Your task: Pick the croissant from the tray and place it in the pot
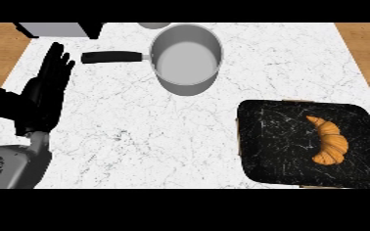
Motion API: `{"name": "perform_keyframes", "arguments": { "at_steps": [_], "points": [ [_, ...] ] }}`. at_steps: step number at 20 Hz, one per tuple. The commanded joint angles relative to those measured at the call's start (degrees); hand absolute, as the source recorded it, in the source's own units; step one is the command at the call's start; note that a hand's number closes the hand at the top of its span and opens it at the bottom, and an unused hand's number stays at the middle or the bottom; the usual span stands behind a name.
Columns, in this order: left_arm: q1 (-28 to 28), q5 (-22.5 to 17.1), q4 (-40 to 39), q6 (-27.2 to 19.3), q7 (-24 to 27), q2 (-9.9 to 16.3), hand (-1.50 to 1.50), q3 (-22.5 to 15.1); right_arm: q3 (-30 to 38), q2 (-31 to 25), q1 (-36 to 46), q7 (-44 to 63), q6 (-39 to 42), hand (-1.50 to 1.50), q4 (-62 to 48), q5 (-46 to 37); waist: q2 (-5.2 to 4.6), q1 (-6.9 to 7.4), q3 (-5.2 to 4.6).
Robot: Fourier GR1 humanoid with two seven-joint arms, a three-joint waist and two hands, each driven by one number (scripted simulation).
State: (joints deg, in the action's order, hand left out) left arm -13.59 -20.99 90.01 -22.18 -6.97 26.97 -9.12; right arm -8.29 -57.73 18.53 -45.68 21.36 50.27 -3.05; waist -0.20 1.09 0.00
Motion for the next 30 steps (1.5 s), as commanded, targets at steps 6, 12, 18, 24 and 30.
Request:
{"name": "perform_keyframes", "arguments": {
  "at_steps": [6,12,18,24,30],
  "points": [
    [2.5,1.7,0.5,0.5,0.8,-1.5,0.0,0.4,-10.0,-0.1,0.1,11.9,3.9,-1.5,13.1,-10.5,0.29,-0.95,-0.08],
    [6.2,3.2,3.6,3.1,0.8,-2.2,0.0,3.2,-5.8,2.3,-3.2,15.6,6.7,-1.5,17.3,-12.1,0.31,-1.14,-0.03],
    [0.6,3.9,3.4,4.4,-5.4,-2.0,0.0,5.8,-5.0,8.4,-4.8,21.5,5.7,-1.5,19.8,-16.5,0.23,-1.05,0.0],
    [4.6,5.9,4.5,6.2,-3.2,-4.3,0.0,6.8,-1.6,7.5,-5.5,19.1,5.5,-1.5,16.4,-22.9,0.23,-0.88,0.0],
    [-2.9,8.3,-0.4,5.6,-5.4,-7.4,0.0,8.2,-1.2,12.8,-3.8,16.7,4.3,-1.5,12.9,-28.4,0.13,-1.0,0.01]
  ]
}}
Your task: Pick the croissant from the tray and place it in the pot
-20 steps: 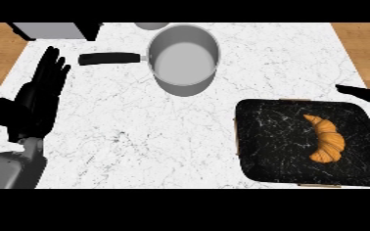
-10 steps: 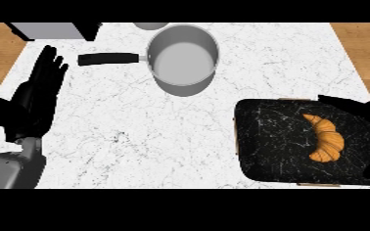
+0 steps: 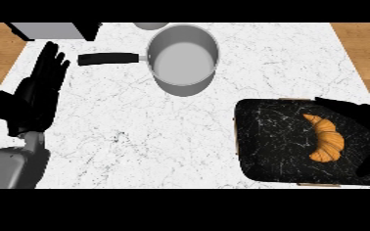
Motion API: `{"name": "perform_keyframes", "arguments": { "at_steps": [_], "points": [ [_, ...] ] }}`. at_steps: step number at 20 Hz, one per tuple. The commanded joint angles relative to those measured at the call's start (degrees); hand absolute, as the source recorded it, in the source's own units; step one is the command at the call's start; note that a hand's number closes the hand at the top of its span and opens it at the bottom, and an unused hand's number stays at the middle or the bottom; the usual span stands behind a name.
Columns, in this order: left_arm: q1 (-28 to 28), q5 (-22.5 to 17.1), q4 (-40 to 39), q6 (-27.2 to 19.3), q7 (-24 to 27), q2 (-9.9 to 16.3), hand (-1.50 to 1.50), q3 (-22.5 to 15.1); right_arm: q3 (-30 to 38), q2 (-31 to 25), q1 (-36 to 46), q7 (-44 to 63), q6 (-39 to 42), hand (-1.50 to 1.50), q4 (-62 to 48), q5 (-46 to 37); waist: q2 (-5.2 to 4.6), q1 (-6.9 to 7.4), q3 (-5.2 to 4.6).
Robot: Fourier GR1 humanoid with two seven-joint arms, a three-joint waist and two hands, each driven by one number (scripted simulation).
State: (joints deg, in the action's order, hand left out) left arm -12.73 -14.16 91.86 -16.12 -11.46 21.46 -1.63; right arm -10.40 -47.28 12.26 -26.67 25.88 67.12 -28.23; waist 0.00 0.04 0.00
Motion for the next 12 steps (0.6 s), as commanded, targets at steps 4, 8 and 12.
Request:
{"name": "perform_keyframes", "arguments": {
  "at_steps": [4,8,12],
  "points": [
    [3.0,3.9,2.4,0.0,0.1,-4.0,0.0,-0.6,0.9,6.9,2.5,-0.3,-2.4,-1.5,-5.0,-7.3,-0.03,0.26,0.01],
    [2.5,4.7,0.0,1.6,1.6,-4.7,0.0,0.8,2.0,7.7,1.1,-3.0,-5.4,-1.5,-9.3,-10.9,-0.02,0.08,0.01],
    [0.8,4.8,5.3,2.0,-5.3,-2.9,0.0,2.9,3.0,10.4,2.2,-2.2,-5.1,-1.5,-10.5,-12.7,0.03,0.17,0.02]
  ]
}}
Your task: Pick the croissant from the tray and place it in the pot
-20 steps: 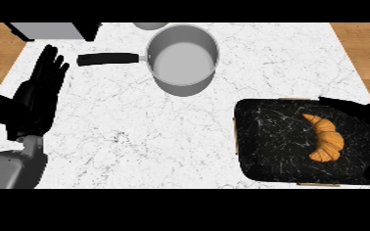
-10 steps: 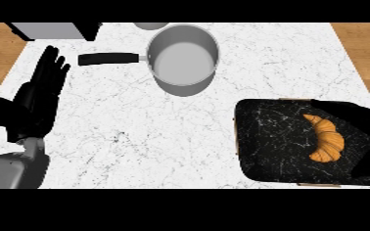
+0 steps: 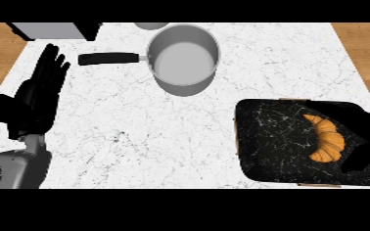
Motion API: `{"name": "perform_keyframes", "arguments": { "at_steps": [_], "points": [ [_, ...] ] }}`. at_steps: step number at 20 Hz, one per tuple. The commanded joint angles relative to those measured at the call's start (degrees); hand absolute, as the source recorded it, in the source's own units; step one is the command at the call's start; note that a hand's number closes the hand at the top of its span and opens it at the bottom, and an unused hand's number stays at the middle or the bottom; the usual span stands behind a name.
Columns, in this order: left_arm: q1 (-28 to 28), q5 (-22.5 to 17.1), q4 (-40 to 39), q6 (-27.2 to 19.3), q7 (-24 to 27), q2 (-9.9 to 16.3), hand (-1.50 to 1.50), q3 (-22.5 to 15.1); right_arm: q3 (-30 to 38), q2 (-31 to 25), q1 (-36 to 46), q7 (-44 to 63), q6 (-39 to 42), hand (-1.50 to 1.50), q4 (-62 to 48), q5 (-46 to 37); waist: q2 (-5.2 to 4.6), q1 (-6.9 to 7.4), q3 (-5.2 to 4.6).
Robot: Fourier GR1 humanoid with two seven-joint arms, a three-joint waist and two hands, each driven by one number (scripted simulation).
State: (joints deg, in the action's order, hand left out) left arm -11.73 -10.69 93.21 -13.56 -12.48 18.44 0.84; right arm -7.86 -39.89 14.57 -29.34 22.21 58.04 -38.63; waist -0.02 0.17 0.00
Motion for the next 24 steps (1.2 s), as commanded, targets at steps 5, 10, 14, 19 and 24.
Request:
{"name": "perform_keyframes", "arguments": {
  "at_steps": [5,10,14,19,24],
  "points": [
    [1.0,2.1,2.5,0.1,-1.2,-1.5,0.0,0.2,-2.6,3.2,1.6,-6.2,-6.1,1.5,-2.4,-7.5,0.03,0.18,0.03],
    [0.2,2.6,1.9,1.8,-1.5,-2.5,0.0,1.6,-0.7,3.9,2.1,-10.7,-7.6,1.5,-6.3,-10.5,0.03,0.0,0.01],
    [0.8,3.0,-0.2,3.5,1.8,-3.2,0.0,2.1,-0.2,4.9,1.0,-13.6,-10.4,1.5,-8.9,-11.9,-0.03,-0.03,0.01],
    [-0.1,2.5,-0.4,3.6,0.1,-2.9,0.0,1.4,-7.2,25.0,6.6,7.1,-7.4,1.5,1.0,-13.7,0.52,2.23,-0.37],
    [-0.9,2.4,-0.5,4.5,0.1,-3.4,0.0,0.1,-9.9,34.7,10.6,15.7,-6.4,1.5,3.2,-16.1,0.28,6.19,-0.61]
  ]
}}
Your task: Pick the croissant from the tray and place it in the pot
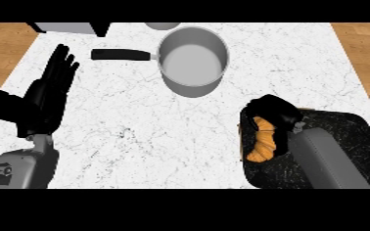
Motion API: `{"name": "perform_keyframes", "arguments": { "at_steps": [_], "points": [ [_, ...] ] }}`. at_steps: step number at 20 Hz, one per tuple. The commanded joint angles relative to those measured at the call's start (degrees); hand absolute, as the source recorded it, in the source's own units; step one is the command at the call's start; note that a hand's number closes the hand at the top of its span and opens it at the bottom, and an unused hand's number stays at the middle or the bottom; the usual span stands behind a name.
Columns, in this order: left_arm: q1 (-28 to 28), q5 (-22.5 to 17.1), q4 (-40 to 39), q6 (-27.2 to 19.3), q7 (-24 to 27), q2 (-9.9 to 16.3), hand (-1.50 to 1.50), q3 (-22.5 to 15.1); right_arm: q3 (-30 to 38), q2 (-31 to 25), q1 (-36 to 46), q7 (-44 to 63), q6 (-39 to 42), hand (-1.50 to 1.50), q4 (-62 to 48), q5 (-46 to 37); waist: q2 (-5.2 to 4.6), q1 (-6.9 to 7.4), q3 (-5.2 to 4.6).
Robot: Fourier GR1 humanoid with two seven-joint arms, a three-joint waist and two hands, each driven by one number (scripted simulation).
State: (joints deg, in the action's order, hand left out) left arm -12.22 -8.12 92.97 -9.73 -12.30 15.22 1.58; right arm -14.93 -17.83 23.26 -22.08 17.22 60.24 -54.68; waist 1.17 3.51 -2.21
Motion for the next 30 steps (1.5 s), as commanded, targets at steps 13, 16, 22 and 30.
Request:
{"name": "perform_keyframes", "arguments": {
  "at_steps": [13,16,22,30],
  "points": [
    [-1.7,0.0,-1.8,1.4,-0.6,-1.2,0.0,-2.5,-6.9,17.8,12.5,42.3,-24.1,1.5,14.3,4.4,0.26,4.07,2.17],
    [-2.7,0.3,-2.0,0.8,-0.8,-1.6,0.0,-2.6,-9.4,17.8,16.1,51.1,-30.6,1.5,16.9,3.1,0.3,4.32,2.09],
    [-4.5,0.6,-2.0,1.3,-1.5,-1.3,0.0,-3.1,-15.3,17.8,25.2,72.1,-38.9,1.5,16.2,-1.9,-0.16,4.78,1.86],
    [-6.6,0.9,-3.8,0.6,-1.2,-1.3,0.0,-2.0,-24.9,17.8,37.1,96.3,-46.7,1.5,10.8,-2.3,-1.33,3.3,1.96]
  ]
}}
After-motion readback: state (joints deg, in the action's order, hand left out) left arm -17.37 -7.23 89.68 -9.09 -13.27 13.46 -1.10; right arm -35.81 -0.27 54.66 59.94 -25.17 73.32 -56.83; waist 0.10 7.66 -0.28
